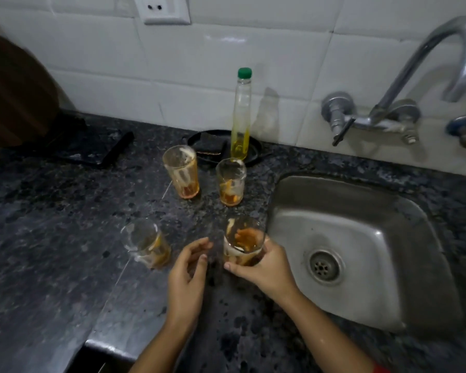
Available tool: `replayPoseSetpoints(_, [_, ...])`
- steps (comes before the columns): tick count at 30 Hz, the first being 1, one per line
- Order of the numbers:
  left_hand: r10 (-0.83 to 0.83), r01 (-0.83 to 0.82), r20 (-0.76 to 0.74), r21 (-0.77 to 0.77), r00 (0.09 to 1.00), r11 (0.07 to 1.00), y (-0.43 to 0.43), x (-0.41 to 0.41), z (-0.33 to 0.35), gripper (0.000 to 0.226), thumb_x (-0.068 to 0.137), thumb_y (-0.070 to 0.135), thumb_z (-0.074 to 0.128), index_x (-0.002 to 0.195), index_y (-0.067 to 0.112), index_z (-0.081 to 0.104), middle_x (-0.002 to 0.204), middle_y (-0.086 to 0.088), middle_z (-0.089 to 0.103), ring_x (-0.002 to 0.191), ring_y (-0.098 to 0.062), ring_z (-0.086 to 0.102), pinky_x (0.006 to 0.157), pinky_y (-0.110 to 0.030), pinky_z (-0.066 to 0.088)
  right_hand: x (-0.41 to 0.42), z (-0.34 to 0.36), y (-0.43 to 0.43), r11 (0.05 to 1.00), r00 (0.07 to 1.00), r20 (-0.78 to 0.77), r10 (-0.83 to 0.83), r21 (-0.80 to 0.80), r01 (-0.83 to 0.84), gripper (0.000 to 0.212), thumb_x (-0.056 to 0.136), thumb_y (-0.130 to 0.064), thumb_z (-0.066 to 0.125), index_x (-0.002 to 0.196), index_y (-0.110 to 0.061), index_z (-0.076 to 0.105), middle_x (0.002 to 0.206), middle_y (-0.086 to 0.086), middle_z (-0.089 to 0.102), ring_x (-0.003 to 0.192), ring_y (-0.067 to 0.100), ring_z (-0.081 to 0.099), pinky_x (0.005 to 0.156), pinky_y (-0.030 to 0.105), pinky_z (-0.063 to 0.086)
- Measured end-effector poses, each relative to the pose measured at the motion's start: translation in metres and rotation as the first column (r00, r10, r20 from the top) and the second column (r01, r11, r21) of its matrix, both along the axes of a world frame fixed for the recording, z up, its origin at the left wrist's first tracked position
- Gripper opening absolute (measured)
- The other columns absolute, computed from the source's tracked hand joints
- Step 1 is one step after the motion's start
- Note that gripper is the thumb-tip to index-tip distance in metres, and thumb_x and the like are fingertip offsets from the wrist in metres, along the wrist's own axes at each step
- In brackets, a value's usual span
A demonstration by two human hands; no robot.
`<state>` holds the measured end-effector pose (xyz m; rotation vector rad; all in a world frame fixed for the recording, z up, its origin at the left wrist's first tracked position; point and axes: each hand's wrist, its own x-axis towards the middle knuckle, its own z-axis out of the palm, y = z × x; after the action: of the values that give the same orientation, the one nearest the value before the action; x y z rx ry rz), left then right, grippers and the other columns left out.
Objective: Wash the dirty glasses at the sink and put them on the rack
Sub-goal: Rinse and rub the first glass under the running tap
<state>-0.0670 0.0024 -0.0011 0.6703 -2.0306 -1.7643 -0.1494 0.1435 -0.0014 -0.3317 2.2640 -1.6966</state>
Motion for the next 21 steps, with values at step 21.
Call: replayPoseSetpoints(21, [-0.326, 0.367, 0.167, -0.405, 0.930, 0.838, 0.176, -0.277, 0.102, 0.058, 0.101, 0.044, 0.040, 0.148, 0.011, 0.029, 0.140, -0.016, 0.051, 0.126, -0.035, 0.050, 0.100, -0.041, 0.039, -0.106, 0.031, 0.219, 0.869, 0.892, -0.084, -0.444, 0.204, 0.451, 0.048, 0.050, -0.035, 0.088, 0.091, -0.028, 0.063, 0.083, -0.012, 0.070, 0.080, 0.002, 0.066, 0.075, 0.032, 0.057])
